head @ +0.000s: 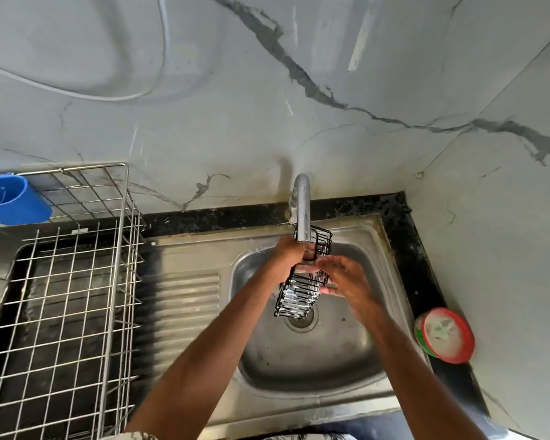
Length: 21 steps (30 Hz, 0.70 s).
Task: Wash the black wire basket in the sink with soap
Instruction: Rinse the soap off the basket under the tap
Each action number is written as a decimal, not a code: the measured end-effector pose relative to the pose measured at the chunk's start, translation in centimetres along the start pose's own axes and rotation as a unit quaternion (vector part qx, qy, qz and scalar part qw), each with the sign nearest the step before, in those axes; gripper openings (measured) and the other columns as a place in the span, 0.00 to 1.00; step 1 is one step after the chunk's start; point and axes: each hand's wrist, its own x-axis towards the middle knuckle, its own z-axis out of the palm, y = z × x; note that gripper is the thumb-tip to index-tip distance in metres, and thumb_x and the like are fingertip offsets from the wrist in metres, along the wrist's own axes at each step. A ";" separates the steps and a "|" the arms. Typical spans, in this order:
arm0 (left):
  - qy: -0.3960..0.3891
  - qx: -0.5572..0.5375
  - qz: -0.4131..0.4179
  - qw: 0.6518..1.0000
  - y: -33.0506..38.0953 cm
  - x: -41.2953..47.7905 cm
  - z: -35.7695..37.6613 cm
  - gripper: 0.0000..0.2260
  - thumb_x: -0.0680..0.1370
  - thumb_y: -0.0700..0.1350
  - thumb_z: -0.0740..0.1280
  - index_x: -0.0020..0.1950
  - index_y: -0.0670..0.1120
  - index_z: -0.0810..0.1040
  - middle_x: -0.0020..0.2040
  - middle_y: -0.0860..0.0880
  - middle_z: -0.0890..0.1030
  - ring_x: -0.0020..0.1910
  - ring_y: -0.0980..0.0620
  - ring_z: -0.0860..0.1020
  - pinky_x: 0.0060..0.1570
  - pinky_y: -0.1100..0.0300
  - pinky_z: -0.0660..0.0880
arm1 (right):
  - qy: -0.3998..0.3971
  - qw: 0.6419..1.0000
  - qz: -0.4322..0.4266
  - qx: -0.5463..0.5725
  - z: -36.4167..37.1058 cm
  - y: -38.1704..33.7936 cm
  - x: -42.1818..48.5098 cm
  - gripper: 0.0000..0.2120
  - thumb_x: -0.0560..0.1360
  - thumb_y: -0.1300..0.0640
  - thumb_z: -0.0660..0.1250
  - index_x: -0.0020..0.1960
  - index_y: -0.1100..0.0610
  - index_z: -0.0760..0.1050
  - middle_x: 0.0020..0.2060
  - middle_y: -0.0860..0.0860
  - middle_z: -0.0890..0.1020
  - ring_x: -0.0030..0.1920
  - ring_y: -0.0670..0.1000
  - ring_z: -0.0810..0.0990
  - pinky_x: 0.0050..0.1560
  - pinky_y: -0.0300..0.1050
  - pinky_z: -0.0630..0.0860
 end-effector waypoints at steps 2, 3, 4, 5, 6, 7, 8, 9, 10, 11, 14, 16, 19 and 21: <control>0.004 0.016 0.005 1.000 0.3 0.3 -0.3 0.09 0.85 0.38 0.62 0.47 0.41 0.78 0.38 0.45 0.81 0.27 0.54 0.79 0.30 0.61 0.79 | 0.017 1.000 0.007 0.025 0.3 0.4 0.2 0.09 0.78 0.52 0.71 0.55 0.56 0.82 0.49 0.48 0.88 0.55 0.48 0.84 0.51 0.48 0.81; -0.003 0.027 0.011 1.000 0.3 0.6 -0.5 0.08 0.85 0.37 0.63 0.48 0.39 0.78 0.39 0.44 0.81 0.24 0.56 0.78 0.24 0.64 0.75 | 0.032 0.998 0.017 0.045 0.5 0.5 0.1 0.10 0.78 0.53 0.71 0.56 0.57 0.82 0.47 0.48 0.88 0.52 0.49 0.85 0.49 0.47 0.82; -0.009 0.040 0.020 0.999 0.3 1.0 -0.6 0.06 0.84 0.36 0.64 0.49 0.38 0.79 0.40 0.42 0.82 0.24 0.56 0.78 0.22 0.66 0.72 | 0.052 0.996 0.029 0.066 0.9 0.5 0.2 0.09 0.78 0.55 0.71 0.56 0.57 0.82 0.46 0.49 0.87 0.48 0.49 0.85 0.48 0.47 0.83; -0.012 0.062 0.031 0.998 0.5 1.2 -0.8 0.04 0.83 0.37 0.66 0.51 0.37 0.79 0.43 0.40 0.84 0.27 0.55 0.79 0.22 0.66 0.71 | 0.071 0.992 0.043 0.093 1.2 0.5 0.2 0.09 0.78 0.57 0.71 0.56 0.58 0.82 0.45 0.51 0.87 0.46 0.50 0.85 0.47 0.47 0.83; -0.014 0.087 0.045 0.995 0.5 1.4 -0.9 0.04 0.83 0.39 0.68 0.51 0.39 0.80 0.46 0.40 0.85 0.32 0.53 0.81 0.23 0.65 0.72 | 0.085 0.988 0.054 0.118 1.6 0.5 0.2 0.08 0.78 0.59 0.71 0.56 0.59 0.82 0.45 0.53 0.87 0.45 0.52 0.84 0.46 0.46 0.83; -0.020 0.113 0.059 0.992 0.8 1.6 -1.1 0.04 0.81 0.42 0.71 0.50 0.41 0.80 0.45 0.42 0.85 0.35 0.53 0.81 0.25 0.64 0.73 | 0.100 0.983 0.061 0.144 1.9 0.4 0.0 0.07 0.77 0.61 0.71 0.56 0.60 0.82 0.44 0.54 0.86 0.44 0.52 0.83 0.44 0.45 0.83; -0.032 0.133 0.076 0.988 1.1 1.6 -1.3 0.05 0.80 0.43 0.73 0.48 0.44 0.79 0.42 0.46 0.84 0.35 0.54 0.80 0.27 0.64 0.74 | 0.116 0.977 0.068 0.169 2.3 0.2 -0.1 0.07 0.77 0.64 0.71 0.55 0.60 0.82 0.44 0.54 0.86 0.44 0.53 0.82 0.43 0.44 0.82; -0.049 0.138 0.087 0.985 1.3 1.6 -1.5 0.05 0.80 0.43 0.73 0.47 0.44 0.79 0.39 0.48 0.82 0.32 0.56 0.80 0.28 0.64 0.75 | 0.132 0.969 0.074 0.196 2.6 0.0 -0.1 0.08 0.77 0.66 0.71 0.55 0.60 0.81 0.43 0.54 0.85 0.43 0.53 0.82 0.43 0.45 0.82; -0.069 0.129 0.092 0.985 1.4 1.6 -1.8 0.04 0.81 0.42 0.72 0.49 0.42 0.80 0.38 0.49 0.82 0.31 0.57 0.81 0.30 0.64 0.77 | 0.148 0.962 0.076 0.217 2.9 -0.2 0.0 0.09 0.76 0.67 0.71 0.55 0.60 0.81 0.43 0.55 0.85 0.43 0.54 0.82 0.44 0.46 0.82; -0.079 0.121 0.097 0.985 1.3 1.5 -2.1 0.04 0.82 0.41 0.70 0.50 0.40 0.80 0.39 0.47 0.83 0.31 0.57 0.82 0.32 0.63 0.79 | 0.163 0.955 0.074 0.237 3.0 -0.5 0.0 0.10 0.76 0.68 0.71 0.55 0.60 0.81 0.44 0.55 0.85 0.43 0.54 0.83 0.45 0.46 0.82; -0.035 0.200 0.175 0.963 0.7 0.7 -2.7 0.03 0.82 0.41 0.69 0.48 0.45 0.80 0.40 0.47 0.82 0.39 0.48 0.81 0.41 0.55 0.77 | 0.203 0.935 0.054 0.285 3.3 -1.3 0.4 0.10 0.76 0.69 0.71 0.54 0.58 0.81 0.45 0.54 0.85 0.43 0.53 0.84 0.47 0.47 0.83; 0.002 0.223 0.207 0.953 0.0 -0.4 -2.2 0.04 0.81 0.43 0.70 0.52 0.47 0.75 0.40 0.52 0.79 0.41 0.51 0.80 0.43 0.57 0.76 | 0.222 0.927 0.041 0.301 3.7 -1.6 0.7 0.10 0.76 0.70 0.70 0.53 0.58 0.81 0.47 0.55 0.85 0.46 0.55 0.85 0.49 0.49 0.84; -0.007 0.131 0.235 0.963 -1.0 -2.0 -0.4 0.19 0.82 0.47 0.71 0.67 0.43 0.67 0.43 0.51 0.80 0.40 0.57 0.82 0.44 0.59 0.80 | 0.233 0.932 0.021 0.278 4.8 -1.4 0.8 0.12 0.77 0.73 0.66 0.52 0.59 0.82 0.48 0.58 0.86 0.46 0.55 0.86 0.46 0.48 0.85; 0.030 0.190 0.250 0.949 -1.8 -1.6 0.5 0.15 0.81 0.55 0.70 0.62 0.47 0.74 0.59 0.44 0.78 0.61 0.47 0.77 0.65 0.45 0.75 | 0.232 0.937 0.015 0.259 5.4 -1.0 0.7 0.15 0.77 0.74 0.63 0.55 0.60 0.83 0.49 0.58 0.86 0.45 0.53 0.86 0.45 0.47 0.85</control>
